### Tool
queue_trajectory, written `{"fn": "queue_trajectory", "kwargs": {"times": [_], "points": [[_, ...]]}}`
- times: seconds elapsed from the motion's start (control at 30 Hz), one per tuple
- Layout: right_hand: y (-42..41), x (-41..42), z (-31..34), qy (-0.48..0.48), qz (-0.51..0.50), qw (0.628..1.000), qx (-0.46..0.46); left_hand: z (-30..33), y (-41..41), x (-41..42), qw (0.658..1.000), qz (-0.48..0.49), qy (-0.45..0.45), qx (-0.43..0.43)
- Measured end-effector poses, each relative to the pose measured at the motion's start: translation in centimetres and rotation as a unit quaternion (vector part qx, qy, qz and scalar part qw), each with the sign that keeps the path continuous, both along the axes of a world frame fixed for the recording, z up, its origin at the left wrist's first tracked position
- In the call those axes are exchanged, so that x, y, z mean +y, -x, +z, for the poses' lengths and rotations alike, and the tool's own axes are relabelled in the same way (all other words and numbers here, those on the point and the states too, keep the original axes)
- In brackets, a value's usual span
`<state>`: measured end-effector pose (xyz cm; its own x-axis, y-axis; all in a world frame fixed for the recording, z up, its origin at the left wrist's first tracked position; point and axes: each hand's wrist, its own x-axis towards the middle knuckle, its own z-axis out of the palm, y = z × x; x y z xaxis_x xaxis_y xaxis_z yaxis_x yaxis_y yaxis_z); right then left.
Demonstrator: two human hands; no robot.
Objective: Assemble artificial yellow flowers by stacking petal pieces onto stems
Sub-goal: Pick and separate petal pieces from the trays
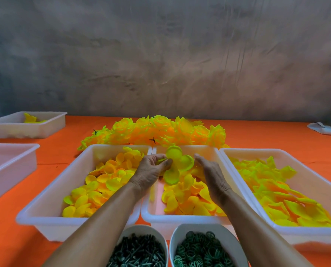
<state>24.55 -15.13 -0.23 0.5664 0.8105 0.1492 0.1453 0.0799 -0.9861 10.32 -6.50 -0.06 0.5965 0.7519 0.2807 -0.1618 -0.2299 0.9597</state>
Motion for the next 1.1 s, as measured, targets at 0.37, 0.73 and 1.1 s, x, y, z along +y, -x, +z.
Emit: {"fn": "queue_trajectory", "kwargs": {"times": [0.37,0.73,1.1], "points": [[-0.3,-0.1,-0.5,-0.048,-0.021,0.998,-0.019,-0.3,-0.3,0.0,0.998,0.037,-0.027,0.045],[-0.1,-0.5,-0.9,-0.035,-0.017,0.998,-0.051,-0.2,-0.5,-0.3,0.998,0.038,-0.024,0.042],[0.0,-0.7,-0.4,-0.050,-0.043,0.994,-0.085,-0.6,-0.2,0.3,0.997,0.004,-0.053,0.047]]}}
